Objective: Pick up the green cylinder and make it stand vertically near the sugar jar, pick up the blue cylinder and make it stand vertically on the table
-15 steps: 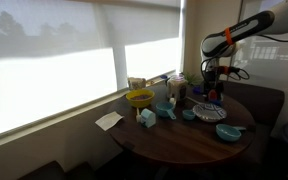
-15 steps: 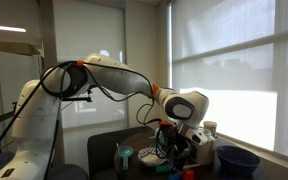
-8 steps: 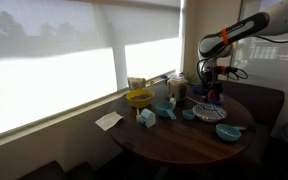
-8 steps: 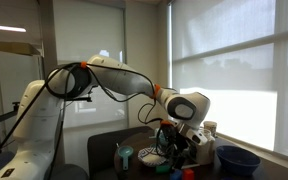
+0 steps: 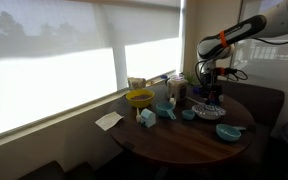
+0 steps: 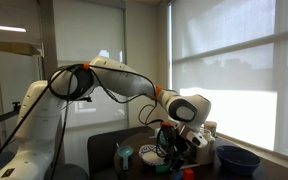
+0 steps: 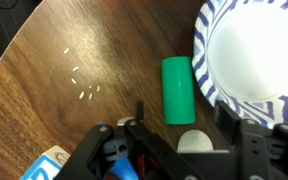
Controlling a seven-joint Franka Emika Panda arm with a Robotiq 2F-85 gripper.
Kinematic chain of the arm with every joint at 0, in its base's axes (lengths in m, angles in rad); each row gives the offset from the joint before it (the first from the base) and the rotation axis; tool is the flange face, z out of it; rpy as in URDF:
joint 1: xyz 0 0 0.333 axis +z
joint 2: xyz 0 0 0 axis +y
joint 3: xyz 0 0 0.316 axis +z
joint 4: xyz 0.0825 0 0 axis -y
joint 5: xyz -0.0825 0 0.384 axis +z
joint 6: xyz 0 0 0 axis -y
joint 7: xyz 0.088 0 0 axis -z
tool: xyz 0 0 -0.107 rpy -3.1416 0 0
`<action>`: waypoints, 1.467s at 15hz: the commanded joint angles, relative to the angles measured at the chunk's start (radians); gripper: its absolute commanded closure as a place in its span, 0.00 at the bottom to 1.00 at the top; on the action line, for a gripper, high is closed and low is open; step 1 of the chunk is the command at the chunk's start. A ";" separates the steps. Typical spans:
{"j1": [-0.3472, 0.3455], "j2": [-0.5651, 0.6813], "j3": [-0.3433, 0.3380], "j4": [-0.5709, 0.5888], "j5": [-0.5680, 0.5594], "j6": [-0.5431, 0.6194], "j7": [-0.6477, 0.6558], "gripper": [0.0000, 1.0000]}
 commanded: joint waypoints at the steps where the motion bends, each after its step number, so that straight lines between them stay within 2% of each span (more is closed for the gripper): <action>1: -0.006 0.019 0.003 0.028 0.018 -0.029 0.023 0.43; 2: -0.006 0.019 0.003 0.028 0.018 -0.028 0.023 0.38; 6: -0.007 0.019 0.002 0.027 0.018 -0.027 0.024 0.36; 15: -0.012 0.016 -0.004 0.022 0.025 -0.006 0.023 0.37; 17: -0.012 0.017 -0.005 0.022 0.024 -0.006 0.023 0.41; 19: -0.013 0.018 -0.005 0.022 0.025 -0.005 0.023 0.52; 21: -0.014 0.018 -0.005 0.021 0.026 -0.004 0.022 0.70; 22: -0.014 0.018 -0.005 0.020 0.026 -0.002 0.022 0.87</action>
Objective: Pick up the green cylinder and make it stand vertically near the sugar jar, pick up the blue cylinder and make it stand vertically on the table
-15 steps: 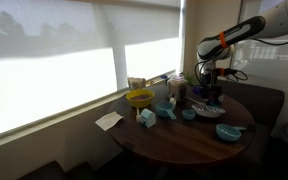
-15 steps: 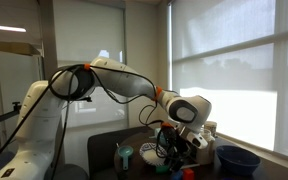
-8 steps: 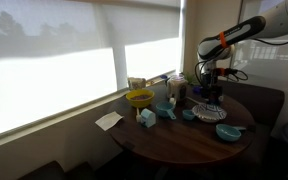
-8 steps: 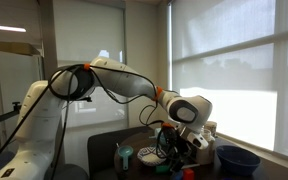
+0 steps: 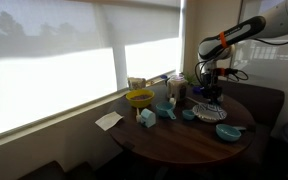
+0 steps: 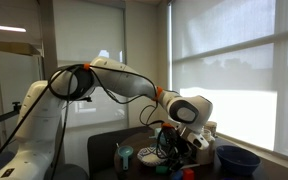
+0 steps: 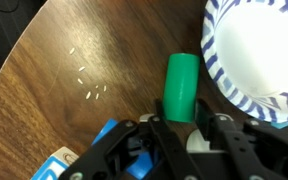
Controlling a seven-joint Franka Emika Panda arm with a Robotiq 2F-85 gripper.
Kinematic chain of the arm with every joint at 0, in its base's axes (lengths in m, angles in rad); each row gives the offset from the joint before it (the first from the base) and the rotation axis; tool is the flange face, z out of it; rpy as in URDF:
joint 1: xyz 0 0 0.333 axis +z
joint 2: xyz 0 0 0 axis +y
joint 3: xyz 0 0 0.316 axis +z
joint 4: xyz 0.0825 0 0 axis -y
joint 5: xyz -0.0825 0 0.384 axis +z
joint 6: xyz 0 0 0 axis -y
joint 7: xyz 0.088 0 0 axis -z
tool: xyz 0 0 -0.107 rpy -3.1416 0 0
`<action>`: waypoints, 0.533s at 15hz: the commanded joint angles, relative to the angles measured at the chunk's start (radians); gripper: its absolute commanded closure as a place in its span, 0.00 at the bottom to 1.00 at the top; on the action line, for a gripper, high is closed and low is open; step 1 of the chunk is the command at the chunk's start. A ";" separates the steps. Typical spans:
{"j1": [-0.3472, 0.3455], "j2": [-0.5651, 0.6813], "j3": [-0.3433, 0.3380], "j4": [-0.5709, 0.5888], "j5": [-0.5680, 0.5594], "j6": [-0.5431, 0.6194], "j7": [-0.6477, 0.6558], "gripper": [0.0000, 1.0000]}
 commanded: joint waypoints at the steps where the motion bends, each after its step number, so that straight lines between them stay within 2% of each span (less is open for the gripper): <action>1: -0.009 0.010 0.003 0.018 0.025 -0.003 0.015 0.92; 5: -0.006 -0.041 0.004 -0.008 0.020 0.011 0.005 0.92; 8: -0.002 -0.126 0.006 -0.062 0.021 0.038 -0.008 0.92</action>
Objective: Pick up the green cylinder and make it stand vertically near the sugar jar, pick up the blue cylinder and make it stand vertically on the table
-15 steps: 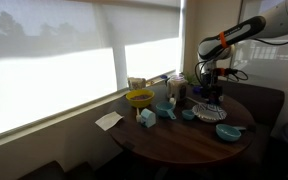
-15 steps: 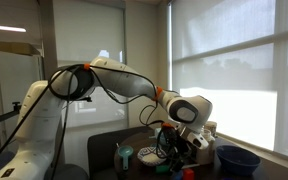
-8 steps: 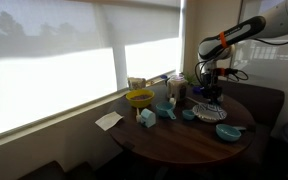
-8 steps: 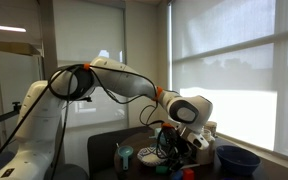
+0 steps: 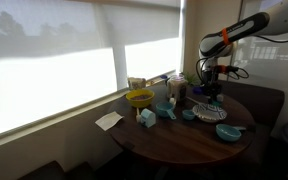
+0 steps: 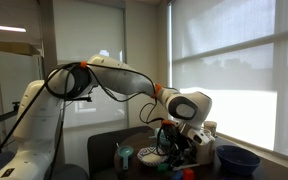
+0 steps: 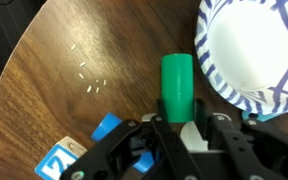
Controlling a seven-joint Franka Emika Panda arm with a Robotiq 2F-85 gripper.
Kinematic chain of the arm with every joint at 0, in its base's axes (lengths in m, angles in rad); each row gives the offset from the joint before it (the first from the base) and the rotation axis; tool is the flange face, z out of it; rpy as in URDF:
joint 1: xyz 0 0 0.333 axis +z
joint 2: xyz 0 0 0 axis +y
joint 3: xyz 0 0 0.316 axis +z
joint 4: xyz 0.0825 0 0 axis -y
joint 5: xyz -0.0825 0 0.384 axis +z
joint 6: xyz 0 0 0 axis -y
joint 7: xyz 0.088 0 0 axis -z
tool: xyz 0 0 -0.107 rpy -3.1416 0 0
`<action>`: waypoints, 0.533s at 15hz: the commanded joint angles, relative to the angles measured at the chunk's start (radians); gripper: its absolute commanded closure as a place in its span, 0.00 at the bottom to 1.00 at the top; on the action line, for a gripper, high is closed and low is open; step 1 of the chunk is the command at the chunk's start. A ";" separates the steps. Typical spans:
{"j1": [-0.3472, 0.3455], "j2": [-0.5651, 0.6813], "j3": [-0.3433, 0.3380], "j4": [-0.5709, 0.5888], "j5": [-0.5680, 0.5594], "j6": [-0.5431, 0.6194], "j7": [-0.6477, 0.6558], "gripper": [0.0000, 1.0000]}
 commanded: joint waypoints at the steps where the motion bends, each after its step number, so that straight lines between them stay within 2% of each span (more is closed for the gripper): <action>1: 0.002 -0.131 0.007 -0.082 0.017 0.030 -0.014 0.92; 8: 0.007 -0.387 0.001 -0.320 -0.105 0.206 -0.101 0.92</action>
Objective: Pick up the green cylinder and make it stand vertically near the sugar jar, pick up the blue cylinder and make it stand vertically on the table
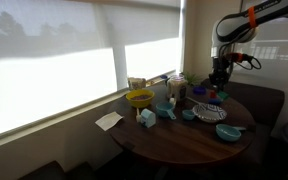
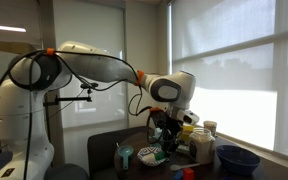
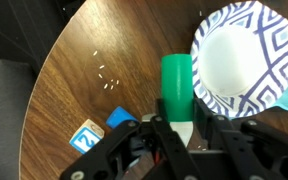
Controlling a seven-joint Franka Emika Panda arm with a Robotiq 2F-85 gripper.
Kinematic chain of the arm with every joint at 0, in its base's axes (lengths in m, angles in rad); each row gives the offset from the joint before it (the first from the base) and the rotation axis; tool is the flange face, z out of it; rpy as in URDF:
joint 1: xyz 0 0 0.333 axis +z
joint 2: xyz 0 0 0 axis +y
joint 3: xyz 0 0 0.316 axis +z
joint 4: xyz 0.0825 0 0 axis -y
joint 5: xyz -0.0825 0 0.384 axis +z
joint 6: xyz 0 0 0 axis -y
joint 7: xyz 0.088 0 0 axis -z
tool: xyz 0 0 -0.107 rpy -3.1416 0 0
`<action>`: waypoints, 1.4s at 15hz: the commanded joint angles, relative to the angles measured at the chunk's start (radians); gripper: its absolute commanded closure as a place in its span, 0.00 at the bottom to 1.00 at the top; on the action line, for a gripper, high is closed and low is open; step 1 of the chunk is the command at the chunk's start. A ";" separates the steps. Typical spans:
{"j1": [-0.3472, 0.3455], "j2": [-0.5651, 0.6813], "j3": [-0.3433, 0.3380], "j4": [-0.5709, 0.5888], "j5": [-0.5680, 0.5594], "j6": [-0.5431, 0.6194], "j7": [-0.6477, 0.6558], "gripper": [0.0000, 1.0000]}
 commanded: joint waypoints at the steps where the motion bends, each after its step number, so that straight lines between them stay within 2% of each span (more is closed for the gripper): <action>1: -0.003 -0.158 -0.002 -0.189 -0.060 0.142 -0.052 0.92; 3: -0.005 -0.213 -0.012 -0.253 -0.002 0.172 -0.087 0.92; 5: -0.005 -0.253 -0.045 -0.300 0.125 0.159 -0.149 0.92; 6: -0.003 -0.179 -0.021 -0.218 0.041 0.131 -0.091 0.92; 7: -0.004 -0.192 -0.026 -0.233 0.050 0.131 -0.101 0.67; 13: -0.002 -0.184 -0.026 -0.229 0.047 0.131 -0.101 0.67; 14: -0.002 -0.184 -0.026 -0.229 0.047 0.131 -0.101 0.92; 21: -0.011 -0.229 -0.002 -0.325 -0.160 0.330 -0.062 0.92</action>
